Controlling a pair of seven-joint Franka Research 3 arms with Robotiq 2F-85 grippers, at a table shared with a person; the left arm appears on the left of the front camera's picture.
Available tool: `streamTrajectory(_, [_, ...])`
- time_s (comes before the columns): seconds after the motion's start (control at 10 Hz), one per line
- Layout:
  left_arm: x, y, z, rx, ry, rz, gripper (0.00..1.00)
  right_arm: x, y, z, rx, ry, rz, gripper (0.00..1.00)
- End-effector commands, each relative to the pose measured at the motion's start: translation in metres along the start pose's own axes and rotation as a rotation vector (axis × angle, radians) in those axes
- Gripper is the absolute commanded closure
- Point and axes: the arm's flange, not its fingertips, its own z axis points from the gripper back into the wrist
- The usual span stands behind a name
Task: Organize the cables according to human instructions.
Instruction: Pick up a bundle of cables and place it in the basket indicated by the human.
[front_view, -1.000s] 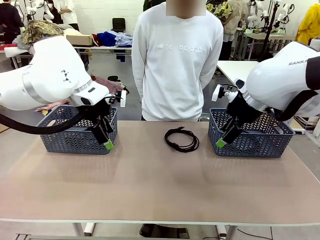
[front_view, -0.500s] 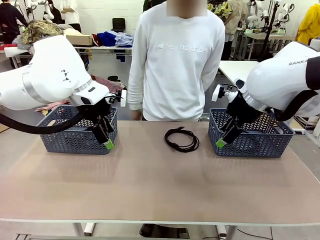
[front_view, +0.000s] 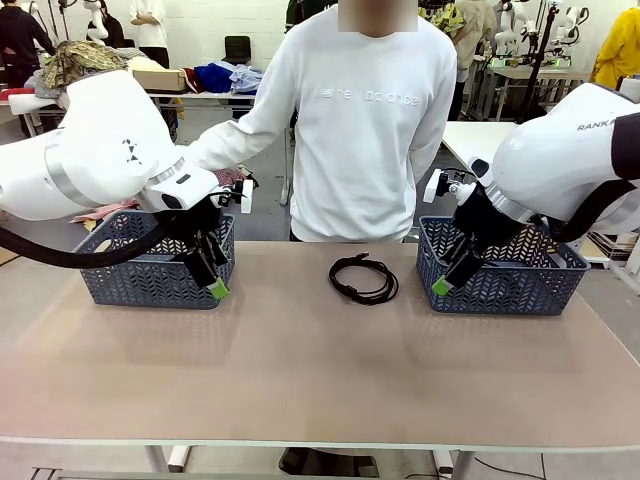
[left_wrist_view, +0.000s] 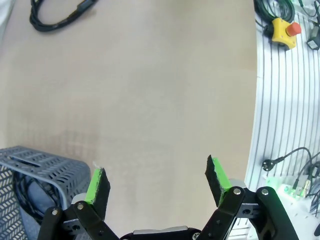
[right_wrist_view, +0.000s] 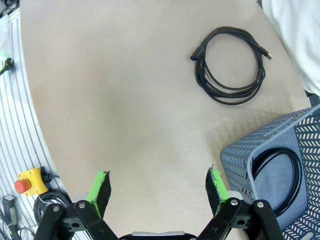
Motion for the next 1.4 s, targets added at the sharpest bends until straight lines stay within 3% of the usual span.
streamTrajectory(0.0, [-0.003, 0.0, 0.002, 0.005, 0.002, -0.011, 0.0, 0.0, 0.0, 0.001, -0.003, -0.002, -0.005, 0.0])
streamTrajectory(1.0, [0.0, 0.0, 0.0, 0.0, 0.0, 0.0, 0.0, 0.0, 0.0, 0.001, -0.003, -0.002, -0.005, 0.0])
streamTrajectory(1.3, [0.046, 0.024, -0.006, 0.052, 0.103, -0.191, 0.0, 0.0, 0.0, 0.001, -0.003, -0.002, -0.005, 0.0])
